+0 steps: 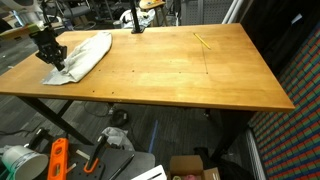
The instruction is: Fold the towel in half
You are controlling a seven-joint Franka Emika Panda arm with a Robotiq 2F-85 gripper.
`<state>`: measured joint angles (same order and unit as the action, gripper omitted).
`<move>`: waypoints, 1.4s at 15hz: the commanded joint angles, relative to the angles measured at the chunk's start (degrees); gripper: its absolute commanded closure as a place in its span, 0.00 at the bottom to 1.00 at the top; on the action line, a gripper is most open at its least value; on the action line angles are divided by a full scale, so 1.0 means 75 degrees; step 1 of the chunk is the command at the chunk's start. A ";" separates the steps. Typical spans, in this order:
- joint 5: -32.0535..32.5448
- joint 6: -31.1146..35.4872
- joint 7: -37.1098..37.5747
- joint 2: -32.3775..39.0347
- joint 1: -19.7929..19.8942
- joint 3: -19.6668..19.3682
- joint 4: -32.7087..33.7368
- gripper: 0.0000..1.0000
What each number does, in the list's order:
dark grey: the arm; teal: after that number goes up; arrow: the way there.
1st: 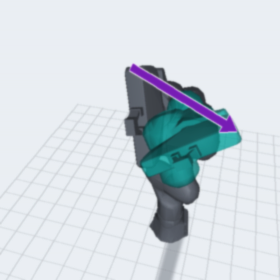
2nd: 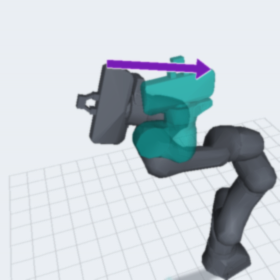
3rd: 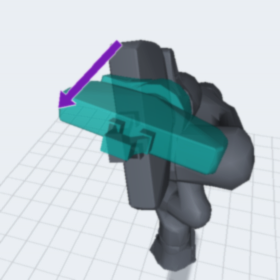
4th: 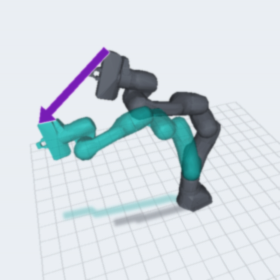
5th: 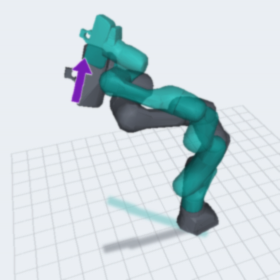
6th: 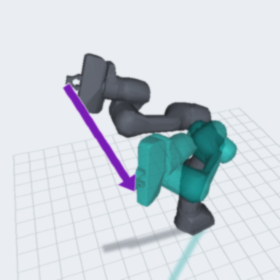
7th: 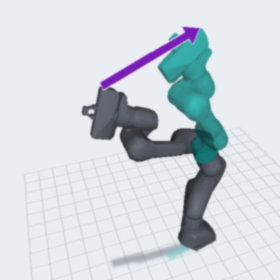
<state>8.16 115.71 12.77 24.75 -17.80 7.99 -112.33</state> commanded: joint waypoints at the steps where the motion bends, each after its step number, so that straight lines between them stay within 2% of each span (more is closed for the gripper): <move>1: -0.0369 -0.0309 -0.0626 -0.0501 0.0221 0.0245 -0.0432 0.84; 7: -0.0533 -0.0258 -0.0978 -0.0853 0.0242 0.0432 -0.0949 0.84; 8: -0.0660 -0.0104 -0.1024 -0.0895 0.0274 0.0472 -0.1033 0.58; 10: -0.0935 0.0479 -0.1060 -0.0992 0.0332 0.0519 -0.1200 0.54; 13: -0.1252 0.1718 -0.0838 -0.1064 0.0345 0.0494 -0.1377 0.32; 17: -0.0982 0.2674 -0.0409 -0.0981 0.0243 0.0355 -0.1400 0.03; 18: -0.0956 0.2772 -0.0328 -0.0927 0.0230 0.0334 -0.1353 0.00; 21: -0.0904 0.2933 -0.0128 -0.0872 0.0201 0.0294 -0.1308 0.00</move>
<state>0.70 135.50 9.70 19.02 -15.94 10.60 -121.49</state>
